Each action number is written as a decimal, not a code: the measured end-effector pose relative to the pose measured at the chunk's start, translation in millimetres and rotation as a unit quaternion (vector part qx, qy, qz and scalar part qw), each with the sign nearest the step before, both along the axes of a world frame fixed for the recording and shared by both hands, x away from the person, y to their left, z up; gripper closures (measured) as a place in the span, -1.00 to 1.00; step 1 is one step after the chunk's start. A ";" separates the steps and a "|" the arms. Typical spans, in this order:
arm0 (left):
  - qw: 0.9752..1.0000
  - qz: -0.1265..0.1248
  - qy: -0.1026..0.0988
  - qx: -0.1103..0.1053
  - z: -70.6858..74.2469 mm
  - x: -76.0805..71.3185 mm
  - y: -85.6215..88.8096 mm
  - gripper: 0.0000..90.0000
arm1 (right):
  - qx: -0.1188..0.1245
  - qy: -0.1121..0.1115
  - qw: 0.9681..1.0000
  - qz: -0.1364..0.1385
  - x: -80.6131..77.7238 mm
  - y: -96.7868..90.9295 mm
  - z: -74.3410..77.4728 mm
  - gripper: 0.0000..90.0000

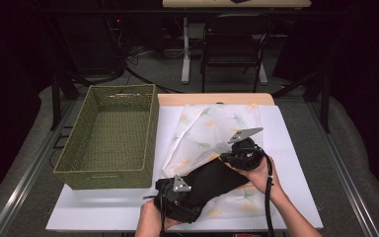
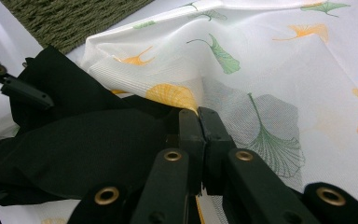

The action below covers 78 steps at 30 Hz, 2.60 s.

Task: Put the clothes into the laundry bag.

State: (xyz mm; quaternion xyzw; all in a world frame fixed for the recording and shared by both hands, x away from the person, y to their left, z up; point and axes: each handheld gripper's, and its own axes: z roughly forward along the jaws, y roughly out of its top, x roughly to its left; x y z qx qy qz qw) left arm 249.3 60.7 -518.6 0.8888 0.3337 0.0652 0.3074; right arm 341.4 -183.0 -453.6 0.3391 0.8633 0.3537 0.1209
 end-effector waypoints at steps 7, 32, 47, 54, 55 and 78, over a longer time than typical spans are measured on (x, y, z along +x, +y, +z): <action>1.000 -0.002 0.009 0.012 -12.5 -3.2 -3.1 -0.60 | -0.001 0.001 1.000 0.000 -0.1 0.3 -0.2 0.98; 0.999 0.023 0.021 -0.037 -17.6 11.3 -4.2 0.74 | 0.003 0.004 1.000 -0.003 0.4 1.5 0.0 0.99; 0.996 0.026 0.037 -0.073 -11.2 27.4 -19.9 0.76 | 0.007 0.005 1.000 -0.001 -0.5 3.2 0.8 0.99; 0.994 0.036 0.043 -0.092 -9.2 39.1 -30.8 0.76 | 0.009 0.006 1.000 0.000 -0.6 3.3 1.1 0.99; 0.994 0.039 0.044 -0.095 -9.2 40.6 -32.6 0.76 | 0.009 0.006 1.000 -0.001 -0.6 3.1 1.1 0.99; 0.991 0.049 0.020 -0.122 -7.2 70.3 -62.6 0.73 | 0.027 0.009 1.000 -0.001 0.6 -0.3 3.5 0.98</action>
